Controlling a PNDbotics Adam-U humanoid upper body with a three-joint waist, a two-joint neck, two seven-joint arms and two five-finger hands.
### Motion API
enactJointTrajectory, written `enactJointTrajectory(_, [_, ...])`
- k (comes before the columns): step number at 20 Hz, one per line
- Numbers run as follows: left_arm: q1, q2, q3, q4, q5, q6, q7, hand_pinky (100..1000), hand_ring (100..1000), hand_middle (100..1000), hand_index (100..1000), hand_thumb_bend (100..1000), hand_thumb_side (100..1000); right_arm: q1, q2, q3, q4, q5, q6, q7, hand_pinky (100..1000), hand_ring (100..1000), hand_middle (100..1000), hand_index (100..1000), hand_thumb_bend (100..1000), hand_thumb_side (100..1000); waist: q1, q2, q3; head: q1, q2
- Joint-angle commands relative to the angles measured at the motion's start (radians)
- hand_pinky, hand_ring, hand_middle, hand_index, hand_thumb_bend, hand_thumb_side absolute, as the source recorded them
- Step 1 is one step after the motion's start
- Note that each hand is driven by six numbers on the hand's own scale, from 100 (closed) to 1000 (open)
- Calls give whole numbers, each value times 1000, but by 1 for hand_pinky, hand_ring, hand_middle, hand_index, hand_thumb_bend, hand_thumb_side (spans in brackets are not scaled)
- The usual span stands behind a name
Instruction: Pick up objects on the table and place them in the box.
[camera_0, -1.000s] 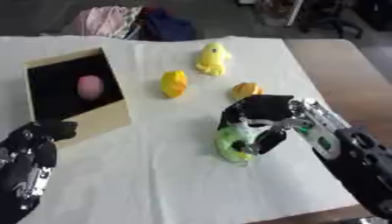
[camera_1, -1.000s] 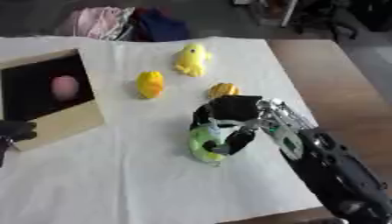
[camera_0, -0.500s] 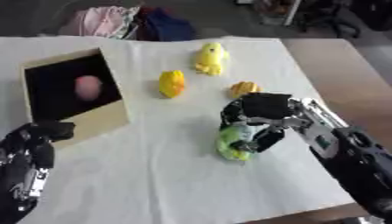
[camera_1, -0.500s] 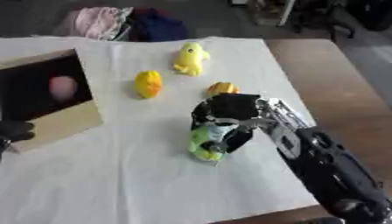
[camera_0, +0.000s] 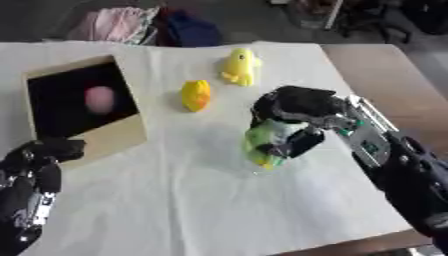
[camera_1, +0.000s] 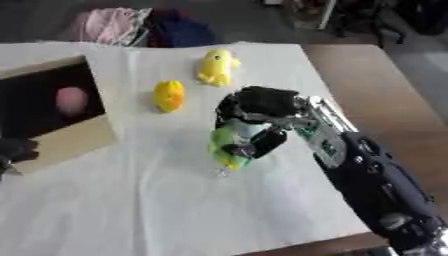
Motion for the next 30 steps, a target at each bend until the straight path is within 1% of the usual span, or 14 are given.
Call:
enactJointTrajectory(1, [-8, 7, 4, -22, 1, -2, 2, 792, 795, 659, 720, 100, 546, -38, -37, -35, -17, -50, -122, 135, 189, 211, 100, 252, 100, 232, 10, -11, 1, -7, -7])
enactJointTrajectory(7, [-15, 11, 1, -31, 6, -3, -2, 791, 795, 659, 720, 100, 548, -112, -35, -87, 17, -102, -122, 130, 182, 206, 100, 255, 100, 211, 10, -6, 16, -14, -16])
enactJointTrajectory(11, [-23, 15, -4, -37, 8, -3, -9, 791, 795, 659, 720, 100, 548, -165, -24, -123, 44, -132, -122, 111, 175, 201, 100, 258, 100, 185, 7, 0, 39, -26, -24])
enactJointTrajectory(15, [-39, 20, -14, -46, 13, -4, -19, 789, 794, 658, 720, 100, 554, -223, -11, -152, 45, -157, -122, 81, 175, 201, 100, 261, 100, 148, -1, 9, 80, -48, -41])
enactJointTrajectory(19, [-57, 27, -21, -57, 23, -3, -29, 781, 791, 658, 720, 100, 564, -266, 8, -177, 47, -162, -122, 42, 171, 198, 100, 260, 100, 100, -14, 14, 131, -75, -60])
enactJointTrajectory(20, [-61, 29, -23, -61, 26, -3, -32, 780, 791, 657, 720, 100, 568, -274, 16, -183, 51, -162, -122, 32, 170, 197, 100, 260, 100, 100, -17, 16, 144, -82, -65])
enactJointTrajectory(21, [-66, 31, -24, -64, 30, -3, -34, 778, 790, 659, 720, 100, 668, -281, 24, -188, 56, -163, -122, 22, 169, 196, 100, 260, 100, 100, -20, 17, 157, -90, -70])
enactJointTrajectory(22, [-71, 33, -25, -69, 34, -3, -35, 777, 789, 657, 720, 100, 580, -287, 32, -192, 61, -163, -122, 13, 168, 196, 100, 260, 100, 100, -23, 17, 170, -97, -74])
enactJointTrajectory(27, [-105, 43, -26, -82, 67, -14, -41, 774, 786, 656, 721, 100, 610, -311, 92, -206, 85, -144, -122, -9, 168, 194, 100, 261, 100, 100, -34, 21, 229, -135, -94])
enactJointTrajectory(30, [-125, 46, -28, -82, 86, -22, -45, 773, 784, 656, 721, 100, 617, -325, 131, -213, 107, -138, -122, -9, 165, 191, 100, 262, 100, 100, -42, 23, 258, -157, -98])
